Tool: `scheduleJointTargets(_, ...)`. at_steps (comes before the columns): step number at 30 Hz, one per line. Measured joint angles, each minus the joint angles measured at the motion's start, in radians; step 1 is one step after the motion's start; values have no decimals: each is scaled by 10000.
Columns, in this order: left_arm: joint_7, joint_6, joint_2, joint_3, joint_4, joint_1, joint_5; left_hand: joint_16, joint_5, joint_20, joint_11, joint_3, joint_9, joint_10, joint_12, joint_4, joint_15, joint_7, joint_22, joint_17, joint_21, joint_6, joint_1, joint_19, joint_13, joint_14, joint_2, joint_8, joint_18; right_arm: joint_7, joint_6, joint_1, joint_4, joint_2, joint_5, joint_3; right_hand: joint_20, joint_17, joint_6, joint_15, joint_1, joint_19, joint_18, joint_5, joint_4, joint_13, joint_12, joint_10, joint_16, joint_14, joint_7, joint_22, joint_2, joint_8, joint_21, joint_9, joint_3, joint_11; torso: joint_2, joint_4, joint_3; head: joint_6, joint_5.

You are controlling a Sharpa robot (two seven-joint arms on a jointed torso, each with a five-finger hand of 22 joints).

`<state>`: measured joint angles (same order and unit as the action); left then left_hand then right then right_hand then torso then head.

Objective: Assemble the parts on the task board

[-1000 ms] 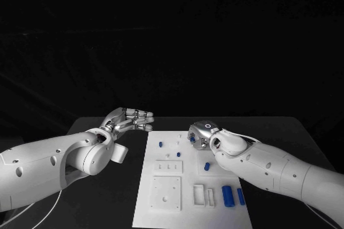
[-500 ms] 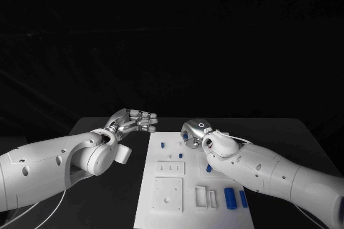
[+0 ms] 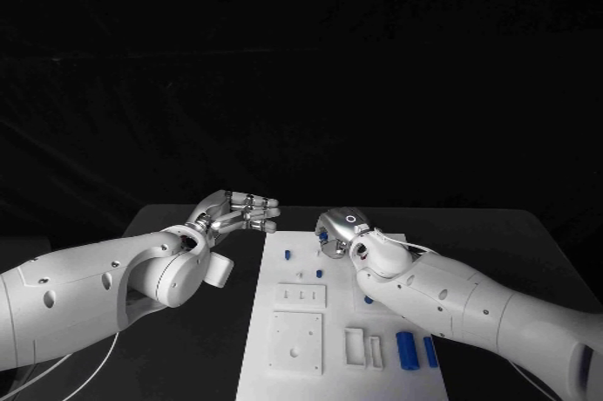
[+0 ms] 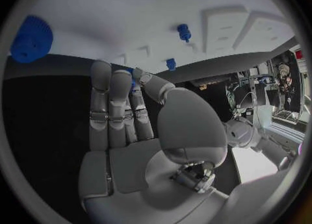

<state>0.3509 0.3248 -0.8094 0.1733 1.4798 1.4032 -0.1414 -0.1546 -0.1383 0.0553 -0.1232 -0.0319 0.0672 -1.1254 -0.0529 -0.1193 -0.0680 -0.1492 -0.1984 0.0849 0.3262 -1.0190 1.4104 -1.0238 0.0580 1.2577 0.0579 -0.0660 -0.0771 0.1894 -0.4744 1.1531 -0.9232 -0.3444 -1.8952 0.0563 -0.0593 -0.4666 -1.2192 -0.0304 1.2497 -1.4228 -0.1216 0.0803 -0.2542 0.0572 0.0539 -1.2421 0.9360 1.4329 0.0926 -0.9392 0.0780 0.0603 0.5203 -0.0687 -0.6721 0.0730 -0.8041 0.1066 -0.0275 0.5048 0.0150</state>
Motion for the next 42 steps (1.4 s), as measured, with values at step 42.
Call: scheduleJointTargets(42,-34,-1,120,0,-6,128,-71,0,0,0,1,-41,1,71,0,-42,0,-6,-3,-11,0,-7,0,0,-1,0,0,0,0,147,-193,37,492,242,1,21,49,2,98,0,-6,-147,69,-39,1,6,-35,60,0,0,96,-583,81,-5,-546,3,3,-60,-244,115,24,-144,101)
